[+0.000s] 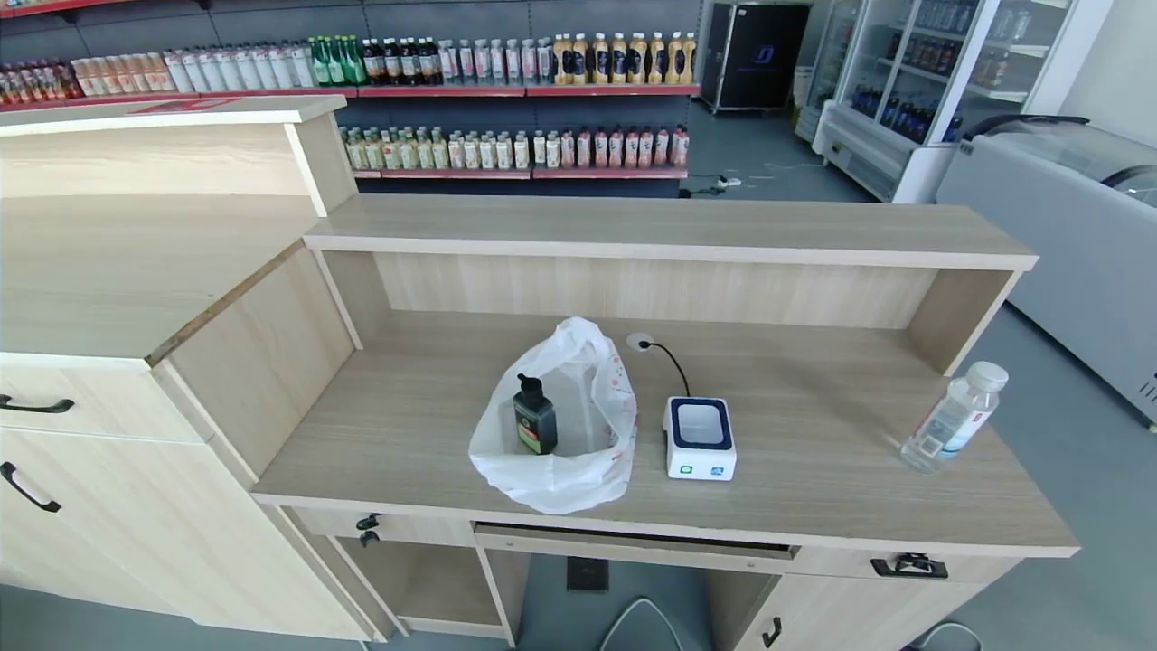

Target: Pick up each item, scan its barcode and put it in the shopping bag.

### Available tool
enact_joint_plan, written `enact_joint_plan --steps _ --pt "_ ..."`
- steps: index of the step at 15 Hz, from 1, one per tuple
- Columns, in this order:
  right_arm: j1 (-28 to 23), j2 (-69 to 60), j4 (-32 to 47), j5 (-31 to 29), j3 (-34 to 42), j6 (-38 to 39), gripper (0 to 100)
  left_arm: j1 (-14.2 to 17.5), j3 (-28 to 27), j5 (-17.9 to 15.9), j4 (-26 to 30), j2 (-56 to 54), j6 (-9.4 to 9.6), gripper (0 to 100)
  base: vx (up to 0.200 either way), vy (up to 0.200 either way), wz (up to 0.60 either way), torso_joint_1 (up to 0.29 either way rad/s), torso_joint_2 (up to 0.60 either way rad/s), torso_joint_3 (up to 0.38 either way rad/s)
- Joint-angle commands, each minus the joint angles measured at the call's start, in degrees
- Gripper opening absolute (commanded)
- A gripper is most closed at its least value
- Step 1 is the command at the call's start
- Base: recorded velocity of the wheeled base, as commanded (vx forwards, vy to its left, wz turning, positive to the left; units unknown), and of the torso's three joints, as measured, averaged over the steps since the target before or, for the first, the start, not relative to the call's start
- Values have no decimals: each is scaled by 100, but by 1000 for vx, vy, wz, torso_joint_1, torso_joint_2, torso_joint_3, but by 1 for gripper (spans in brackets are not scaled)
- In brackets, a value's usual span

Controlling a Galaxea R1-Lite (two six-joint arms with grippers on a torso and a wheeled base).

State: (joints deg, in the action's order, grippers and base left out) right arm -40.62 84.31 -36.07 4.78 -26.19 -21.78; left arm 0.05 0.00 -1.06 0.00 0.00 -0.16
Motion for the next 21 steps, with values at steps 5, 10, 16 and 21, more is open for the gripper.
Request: enact_joint_plan --steps 5,10,16,21 --pt "-104 2256 -1578 1412 -132 333 100 4 0 1 0 0 -2 100 0 0 0 0 0 0" --pt "318 3390 -2844 2001 -458 148 100 4 0 1 0 9 -2 100 0 0 0 0 0 0" --pt "704 4085 -3169 1974 -1266 131 100 4 0 9 0 9 -2 100 0 0 0 0 0 0" --pt "784 4375 -3178 1957 -1609 -54 100 4 0 1 0 9 -2 100 0 0 0 0 0 0"
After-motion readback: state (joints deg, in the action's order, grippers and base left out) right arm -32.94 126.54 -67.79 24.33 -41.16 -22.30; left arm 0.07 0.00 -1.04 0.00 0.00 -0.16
